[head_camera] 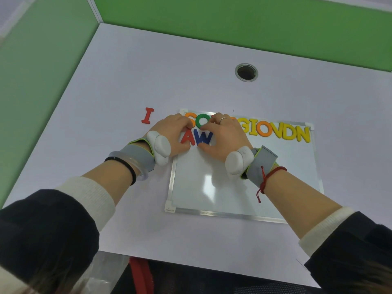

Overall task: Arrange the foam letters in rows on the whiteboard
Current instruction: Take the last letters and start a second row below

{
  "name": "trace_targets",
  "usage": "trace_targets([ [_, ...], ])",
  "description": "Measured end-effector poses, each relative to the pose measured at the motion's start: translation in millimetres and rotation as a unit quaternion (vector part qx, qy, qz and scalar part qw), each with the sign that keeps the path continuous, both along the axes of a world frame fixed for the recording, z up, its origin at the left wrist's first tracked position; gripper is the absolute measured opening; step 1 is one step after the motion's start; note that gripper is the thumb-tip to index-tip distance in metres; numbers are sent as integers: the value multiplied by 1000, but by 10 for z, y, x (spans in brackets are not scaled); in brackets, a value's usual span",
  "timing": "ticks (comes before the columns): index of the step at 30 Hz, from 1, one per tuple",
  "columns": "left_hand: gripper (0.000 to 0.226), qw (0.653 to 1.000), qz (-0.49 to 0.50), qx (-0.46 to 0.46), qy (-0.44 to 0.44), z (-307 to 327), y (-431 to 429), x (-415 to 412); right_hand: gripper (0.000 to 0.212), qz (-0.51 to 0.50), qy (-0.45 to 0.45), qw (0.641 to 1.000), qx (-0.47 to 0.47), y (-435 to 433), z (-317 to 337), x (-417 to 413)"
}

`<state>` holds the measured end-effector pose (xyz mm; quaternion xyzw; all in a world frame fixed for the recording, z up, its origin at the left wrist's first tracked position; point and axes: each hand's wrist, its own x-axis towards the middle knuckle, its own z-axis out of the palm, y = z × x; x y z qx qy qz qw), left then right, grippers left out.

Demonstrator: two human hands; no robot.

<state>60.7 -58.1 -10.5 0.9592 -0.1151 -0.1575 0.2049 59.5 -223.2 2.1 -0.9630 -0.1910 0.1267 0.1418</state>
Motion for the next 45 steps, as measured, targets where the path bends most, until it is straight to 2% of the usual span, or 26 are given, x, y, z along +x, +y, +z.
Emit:
trace_targets([
  [4, 37, 999, 29, -38, -20, 35, 130, 16, 39, 8, -13, 1000, 7, 186, 90, 80],
  [16, 34, 996, 80, -29, -4, 97, 867, 35, 48, 20, 4, 1000, 21, 973, 63, 347],
  [21, 30, 993, 111, -40, 14, 34, 1045, -8, 74, -6, 3, 999, -32, 1271, -94, 400],
  [25, 31, 990, 134, -50, 14, -44, 1184, -66, 61, -8, -28, 998, -55, 1420, -229, 412],
  [31, 28, 987, 148, -54, 17, -79, 1283, -160, 39, -13, -65, 998, -12, 1453, -271, 341],
  [40, 27, 988, 148, -39, 19, 28, 1035, -188, 42, -1, -63, 998, 22, 1166, -124, 207],
  [45, 28, 991, 126, -34, 18, 132, 767, -226, 45, -3, -52, 999, 9, 873, -49, 92],
])
